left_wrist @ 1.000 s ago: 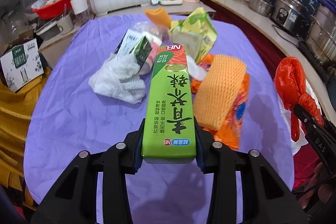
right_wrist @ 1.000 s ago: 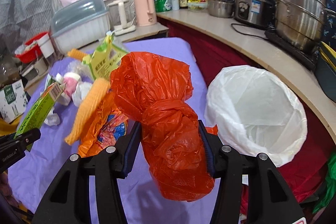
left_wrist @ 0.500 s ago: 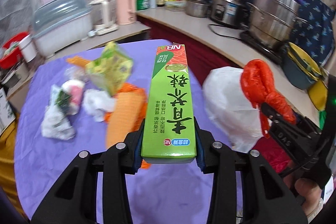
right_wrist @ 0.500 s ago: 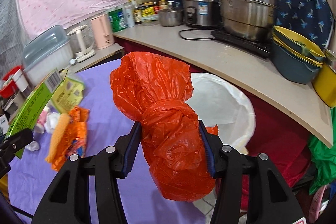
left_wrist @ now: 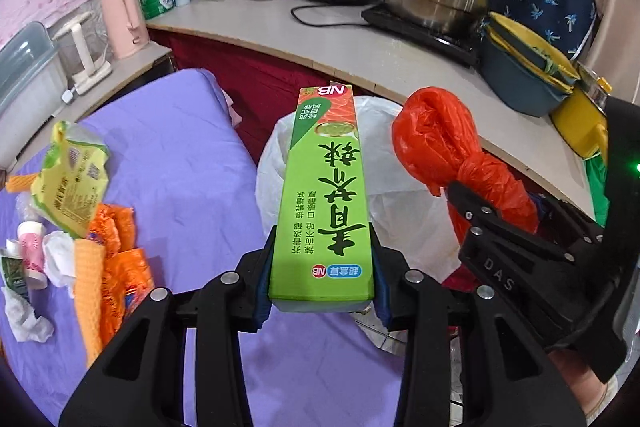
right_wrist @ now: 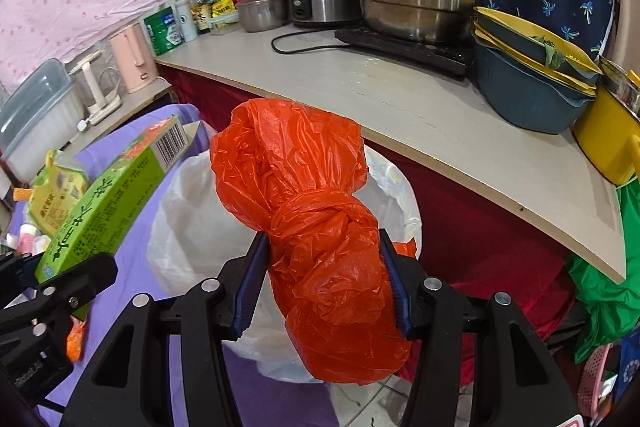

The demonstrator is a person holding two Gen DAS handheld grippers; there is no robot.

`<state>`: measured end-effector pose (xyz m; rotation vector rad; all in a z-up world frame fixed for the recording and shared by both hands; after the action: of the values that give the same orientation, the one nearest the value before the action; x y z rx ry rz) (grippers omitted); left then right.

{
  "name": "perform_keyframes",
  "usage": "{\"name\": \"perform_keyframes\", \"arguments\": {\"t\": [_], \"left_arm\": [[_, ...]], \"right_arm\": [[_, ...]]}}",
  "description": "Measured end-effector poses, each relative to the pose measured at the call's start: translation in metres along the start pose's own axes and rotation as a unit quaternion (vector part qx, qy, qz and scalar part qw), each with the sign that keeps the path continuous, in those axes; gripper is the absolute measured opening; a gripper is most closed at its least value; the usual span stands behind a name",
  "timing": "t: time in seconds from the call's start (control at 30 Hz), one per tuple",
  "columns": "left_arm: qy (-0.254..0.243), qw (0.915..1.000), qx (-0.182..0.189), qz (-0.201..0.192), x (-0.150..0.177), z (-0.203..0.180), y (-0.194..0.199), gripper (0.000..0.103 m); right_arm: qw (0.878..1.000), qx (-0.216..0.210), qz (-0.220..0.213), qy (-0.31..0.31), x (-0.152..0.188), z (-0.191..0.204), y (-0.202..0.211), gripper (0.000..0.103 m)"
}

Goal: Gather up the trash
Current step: 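Carry both items over the white trash bag and open both tools to drop them, then move both open tools back over the trash on the table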

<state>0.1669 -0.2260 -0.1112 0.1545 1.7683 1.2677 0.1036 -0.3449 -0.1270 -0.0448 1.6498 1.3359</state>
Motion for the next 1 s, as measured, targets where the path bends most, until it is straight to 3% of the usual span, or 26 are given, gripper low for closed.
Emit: {"name": "perform_keyframes", "arguments": {"t": [0.33,0.4,0.57,1.0], "left_arm": [[0.001,0.9998,0.001,0.019,-0.004,0.002,-0.034,0.039],[0.002,0.9999,0.002,0.016,-0.006,0.004,-0.033,0.040],[0.012,0.9999,-0.011,0.002,-0.013,0.014,-0.028,0.061],[0.037,0.9991,-0.017,-0.015,-0.016,0.034,-0.005,0.064]], "right_arm": [[1.000,0.003,0.018,-0.009,-0.004,-0.005,-0.028,0.056],[1.000,0.002,0.014,-0.008,-0.007,-0.003,-0.028,0.065],[1.000,0.007,-0.003,-0.011,-0.016,-0.004,-0.020,0.071],[1.000,-0.002,-0.029,0.002,-0.026,0.020,0.009,0.076]]}}
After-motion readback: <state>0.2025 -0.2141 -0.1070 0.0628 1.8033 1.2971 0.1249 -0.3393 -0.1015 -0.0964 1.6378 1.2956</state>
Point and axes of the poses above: each gripper's, at about its wrist camera, not at the fingertips, and y roughly against the way its jaws point, z to its left, x to its underside, the point moved 10 cm from there along -y, roughly the way its jaws point, and after that the axes turned 3 degrees about -y, right-handed, at the moved point
